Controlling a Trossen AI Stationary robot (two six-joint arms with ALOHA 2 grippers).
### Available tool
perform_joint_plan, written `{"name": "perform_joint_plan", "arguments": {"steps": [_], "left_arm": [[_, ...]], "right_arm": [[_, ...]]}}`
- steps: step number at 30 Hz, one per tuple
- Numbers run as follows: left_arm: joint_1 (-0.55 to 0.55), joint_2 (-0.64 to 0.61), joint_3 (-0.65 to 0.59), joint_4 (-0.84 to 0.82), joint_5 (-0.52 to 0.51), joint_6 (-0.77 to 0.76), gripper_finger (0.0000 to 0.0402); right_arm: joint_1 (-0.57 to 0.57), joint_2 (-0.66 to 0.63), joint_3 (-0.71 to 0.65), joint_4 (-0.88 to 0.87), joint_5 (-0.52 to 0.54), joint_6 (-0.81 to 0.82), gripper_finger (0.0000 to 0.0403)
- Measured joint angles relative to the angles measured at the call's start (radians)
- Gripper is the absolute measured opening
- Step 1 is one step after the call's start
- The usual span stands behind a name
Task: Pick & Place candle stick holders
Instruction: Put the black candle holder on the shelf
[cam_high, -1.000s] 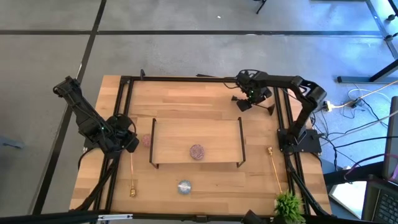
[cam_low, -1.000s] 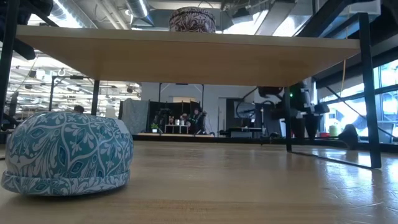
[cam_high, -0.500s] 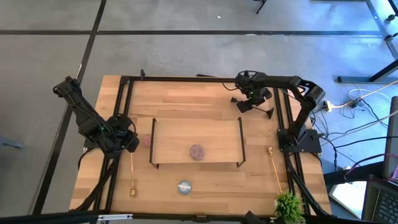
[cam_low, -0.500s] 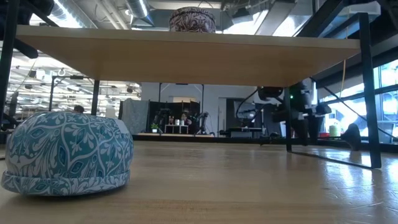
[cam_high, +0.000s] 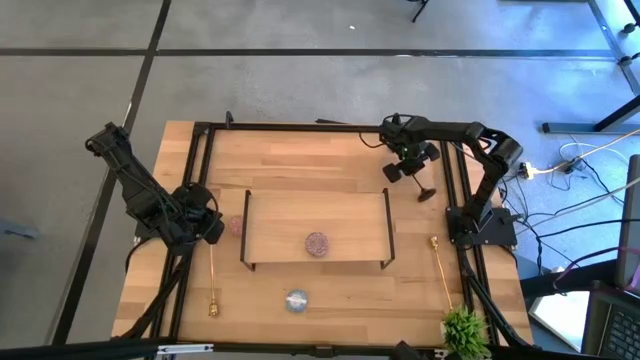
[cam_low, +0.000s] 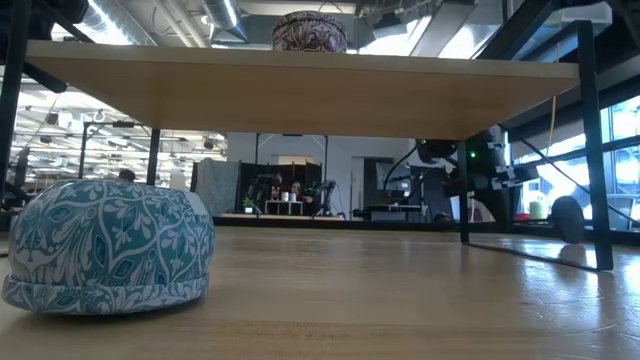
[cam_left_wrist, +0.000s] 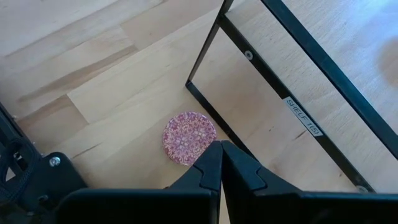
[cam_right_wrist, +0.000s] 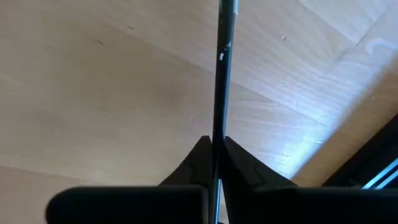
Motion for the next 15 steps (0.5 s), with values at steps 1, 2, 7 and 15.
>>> {"name": "perform_joint_plan", "arguments": {"steps": [1,2,7,15], "left_arm": [[0.0,0.0,0.0,0.0,0.0,0.001,0.0001],[0.0,0.0,0.0,0.0,0.0,0.003,0.0001],[0.0,0.0,0.0,0.0,-0.001,0.009,0.0001],[0.0,0.0,0.0,0.0,-0.026,0.019,0.0001]], "right_arm": [[0.0,-0.001,0.0,-0.002,0.0,0.003,0.0014],[0.002,-0.005,0.0,-0.002,0.0,0.008,0.0014],[0.021,-0.053,0.026,-0.017,0.068,0.04,0.0014],[0.033,-0.181,0.194,-0.032,0.139,0.072,0.0014]]}}
